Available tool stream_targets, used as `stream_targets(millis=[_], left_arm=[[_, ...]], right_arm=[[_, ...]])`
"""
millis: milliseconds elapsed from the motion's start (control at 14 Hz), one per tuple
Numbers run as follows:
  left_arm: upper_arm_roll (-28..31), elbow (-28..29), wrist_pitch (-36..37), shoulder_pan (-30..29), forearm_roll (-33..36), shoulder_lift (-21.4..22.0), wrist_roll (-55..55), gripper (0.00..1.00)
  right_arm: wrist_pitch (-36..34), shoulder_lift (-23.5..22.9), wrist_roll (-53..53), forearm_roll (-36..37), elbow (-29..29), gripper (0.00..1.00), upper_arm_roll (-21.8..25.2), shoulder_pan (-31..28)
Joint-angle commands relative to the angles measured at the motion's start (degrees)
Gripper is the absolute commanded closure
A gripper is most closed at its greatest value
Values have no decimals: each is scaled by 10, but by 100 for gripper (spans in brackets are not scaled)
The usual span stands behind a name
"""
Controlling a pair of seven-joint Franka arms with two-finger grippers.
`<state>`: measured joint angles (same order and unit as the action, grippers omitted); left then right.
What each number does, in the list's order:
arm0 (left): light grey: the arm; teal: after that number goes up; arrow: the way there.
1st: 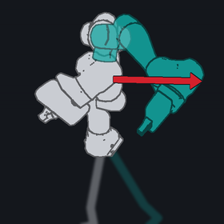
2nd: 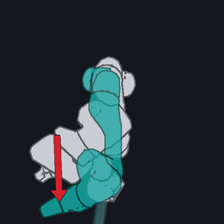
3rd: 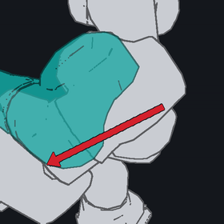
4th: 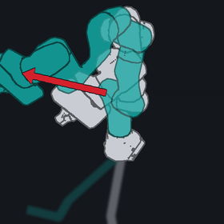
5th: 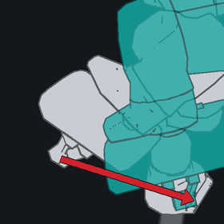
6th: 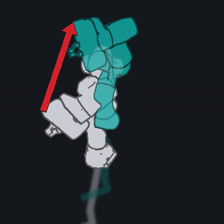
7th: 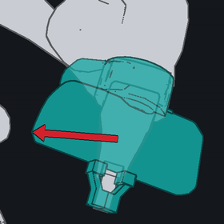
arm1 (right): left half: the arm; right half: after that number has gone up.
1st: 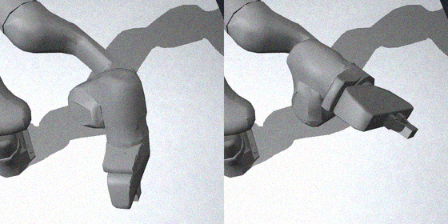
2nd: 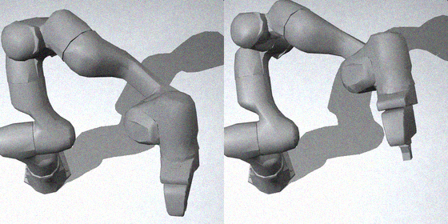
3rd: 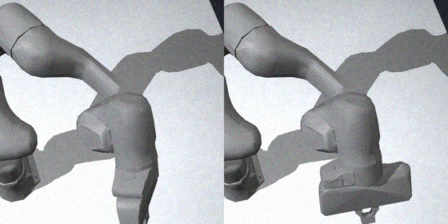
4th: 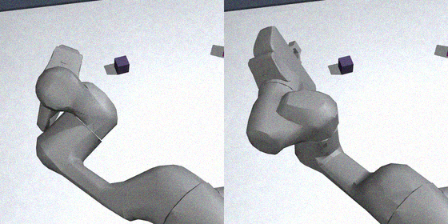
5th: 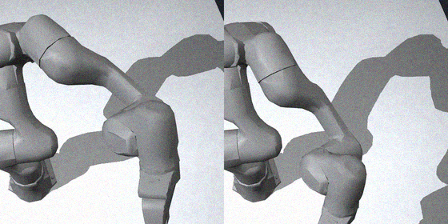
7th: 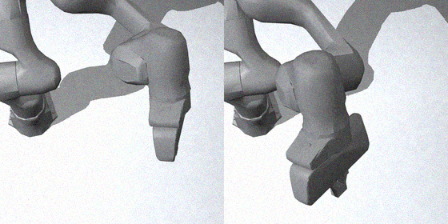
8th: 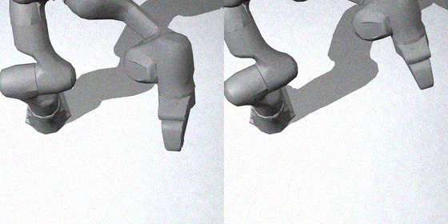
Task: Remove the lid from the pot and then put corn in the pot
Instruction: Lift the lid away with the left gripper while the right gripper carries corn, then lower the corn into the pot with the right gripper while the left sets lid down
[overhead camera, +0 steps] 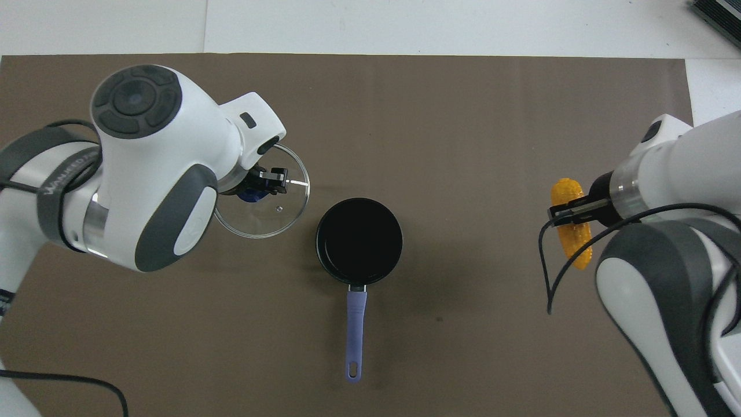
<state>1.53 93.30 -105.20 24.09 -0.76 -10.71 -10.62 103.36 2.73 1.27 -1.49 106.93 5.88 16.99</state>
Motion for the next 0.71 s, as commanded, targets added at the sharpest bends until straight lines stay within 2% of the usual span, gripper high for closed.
stream_targets(millis=[0,286,500,643], left_arm=[[-7,8,30,-54,2,27,82,100],[-7,10,52,-131,2,41,197,100],[-7,19,50,-192,1,43,293,100],[-7,35,46,-218,1,53,319,100]], right_arm=[[11,-12,115,-3,-4,100,-2,62],[17,-99,178,-22,-79,100,-2,152],[11,-188,179,-57,-172,100,-15,162],[23,-220,179,-55,-181,100,-36,167]])
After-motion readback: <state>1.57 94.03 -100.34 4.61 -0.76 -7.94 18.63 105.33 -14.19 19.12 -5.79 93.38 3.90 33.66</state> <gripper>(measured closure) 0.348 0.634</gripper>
